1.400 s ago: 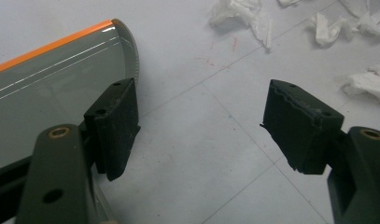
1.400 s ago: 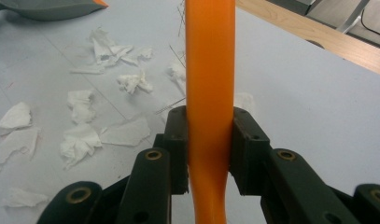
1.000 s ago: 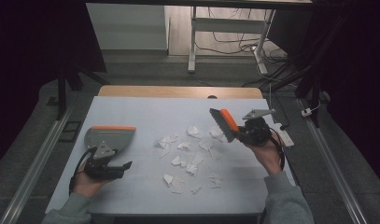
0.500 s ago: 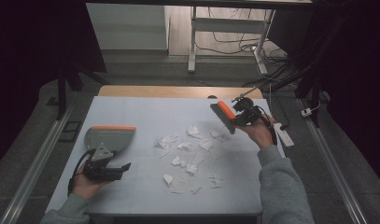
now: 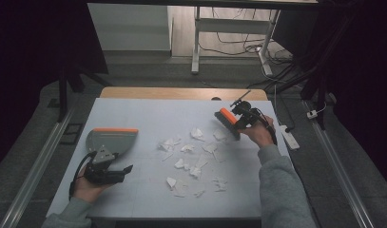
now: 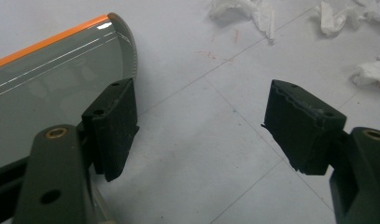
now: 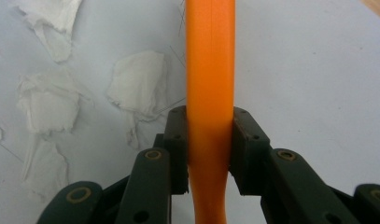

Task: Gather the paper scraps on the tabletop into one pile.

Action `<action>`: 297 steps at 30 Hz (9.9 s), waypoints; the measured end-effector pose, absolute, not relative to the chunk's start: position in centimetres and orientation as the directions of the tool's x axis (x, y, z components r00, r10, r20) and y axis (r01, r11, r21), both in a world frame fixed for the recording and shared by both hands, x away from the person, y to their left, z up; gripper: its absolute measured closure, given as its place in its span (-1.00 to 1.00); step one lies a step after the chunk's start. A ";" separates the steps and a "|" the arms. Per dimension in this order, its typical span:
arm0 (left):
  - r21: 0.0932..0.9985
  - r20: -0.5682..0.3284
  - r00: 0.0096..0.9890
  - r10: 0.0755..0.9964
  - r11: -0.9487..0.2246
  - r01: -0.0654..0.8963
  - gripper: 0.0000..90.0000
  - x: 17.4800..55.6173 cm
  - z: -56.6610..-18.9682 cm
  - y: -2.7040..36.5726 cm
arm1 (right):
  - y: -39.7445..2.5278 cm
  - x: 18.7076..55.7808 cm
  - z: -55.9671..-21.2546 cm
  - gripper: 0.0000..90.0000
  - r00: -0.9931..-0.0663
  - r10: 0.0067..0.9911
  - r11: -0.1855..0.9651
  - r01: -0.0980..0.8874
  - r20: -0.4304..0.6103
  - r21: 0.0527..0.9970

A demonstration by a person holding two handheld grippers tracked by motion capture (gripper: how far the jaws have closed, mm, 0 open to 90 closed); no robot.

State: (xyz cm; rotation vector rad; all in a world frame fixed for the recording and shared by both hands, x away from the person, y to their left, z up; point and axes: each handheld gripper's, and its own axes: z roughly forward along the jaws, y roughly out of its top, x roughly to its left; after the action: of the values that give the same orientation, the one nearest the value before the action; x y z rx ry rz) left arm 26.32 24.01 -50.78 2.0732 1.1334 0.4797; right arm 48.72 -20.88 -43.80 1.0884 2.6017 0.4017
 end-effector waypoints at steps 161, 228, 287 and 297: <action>0.726 0.000 0.556 0.831 -0.383 0.571 -0.39 26.1 -51.3 24.1 | 1.1 42.6 -47.0 0.56 -0.849 0.489 0.658 0.509 0.200 0.555; 0.709 0.009 0.555 0.832 -0.396 0.583 -0.38 26.3 -51.6 23.9 | -17.1 39.9 -40.6 0.56 -0.831 0.533 0.729 0.357 -0.157 0.584; 0.713 0.009 0.551 0.835 -0.392 0.582 -0.38 26.2 -51.6 24.0 | -14.6 33.1 -39.0 0.56 -0.913 0.404 0.752 0.365 0.053 0.548; 0.711 0.013 0.551 0.835 -0.395 0.581 -0.38 26.2 -51.6 24.0 | -13.9 29.7 -42.8 0.56 -0.956 0.254 0.863 0.291 0.144 0.412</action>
State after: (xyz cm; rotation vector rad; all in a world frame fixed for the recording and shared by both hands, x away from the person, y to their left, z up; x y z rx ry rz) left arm 26.22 23.97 -51.58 2.1215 1.1342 0.4901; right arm 29.74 -13.86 -42.84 0.4562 3.1143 0.7104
